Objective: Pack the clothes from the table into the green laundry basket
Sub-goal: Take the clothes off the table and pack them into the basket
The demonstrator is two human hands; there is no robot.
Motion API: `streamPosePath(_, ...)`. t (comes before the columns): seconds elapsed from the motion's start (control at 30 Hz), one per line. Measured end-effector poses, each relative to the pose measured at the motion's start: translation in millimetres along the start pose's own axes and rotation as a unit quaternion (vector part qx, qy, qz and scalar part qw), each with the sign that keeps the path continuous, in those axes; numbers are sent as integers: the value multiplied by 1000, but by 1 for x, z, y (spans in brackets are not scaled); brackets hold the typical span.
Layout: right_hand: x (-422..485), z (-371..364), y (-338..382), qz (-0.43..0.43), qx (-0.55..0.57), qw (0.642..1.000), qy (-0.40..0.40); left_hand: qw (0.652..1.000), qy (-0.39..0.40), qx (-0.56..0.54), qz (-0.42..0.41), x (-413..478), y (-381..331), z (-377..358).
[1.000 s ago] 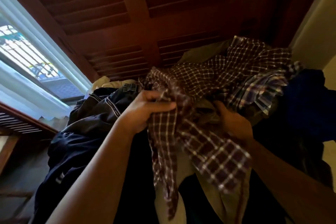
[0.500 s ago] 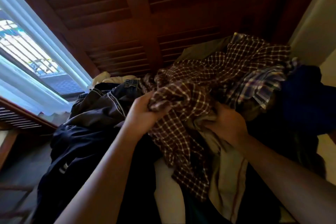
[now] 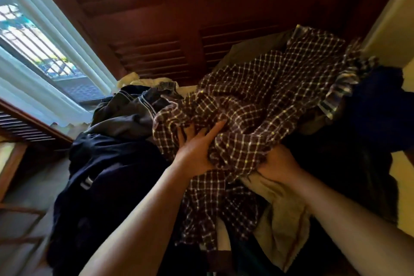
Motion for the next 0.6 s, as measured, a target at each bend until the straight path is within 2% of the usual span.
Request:
streamPosePath(0.07,-20,2,-8,14,8,1000,-1,998,-51,-19,-5,-3,-2,1)
streamPosePath(0.13,-40,10,-8,16,49,999,18,978,-184,-99,-8,-20,-1,20)
streamPosePath(0.23,-71,1,-11,-2,66,982,175,896,-362,-249,64,-61,18,48)
streamPosePath(0.27,-80,-4,-11,0,49,977,209,872,-396,-271,95,-72,25,55)
streamPosePath(0.3,-85,-6,-10,11,33,979,202,864,-406,-273,117,-78,30,58)
streamPosePath(0.33,-86,-5,-9,16,-2,987,158,878,-388,-251,125,-78,30,60)
streamPosePath(0.4,-84,-4,-9,21,-105,994,30,943,-277,-153,106,-64,18,51)
streamPosePath(0.43,-82,-10,-8,30,-158,987,-5,969,-214,-102,75,-54,11,43)
streamPosePath(0.5,-79,-36,-9,52,-250,967,7,996,-88,-25,12,-36,-5,15)
streamPosePath(0.57,-74,-66,-18,60,-308,948,43,1000,19,23,-4,-24,-12,-16)
streamPosePath(0.6,-71,-77,-21,58,-324,943,49,998,49,42,3,-22,-13,-27)
Point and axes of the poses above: each hand's wrist, its own x-axis towards the middle knuckle, its own z-axis out of the back of the hand, y = z × x, the point moved 8 cm from there along x, towards the middle knuckle, and after that the axes turned 6 degrees about -z, right-handed, at the moved point
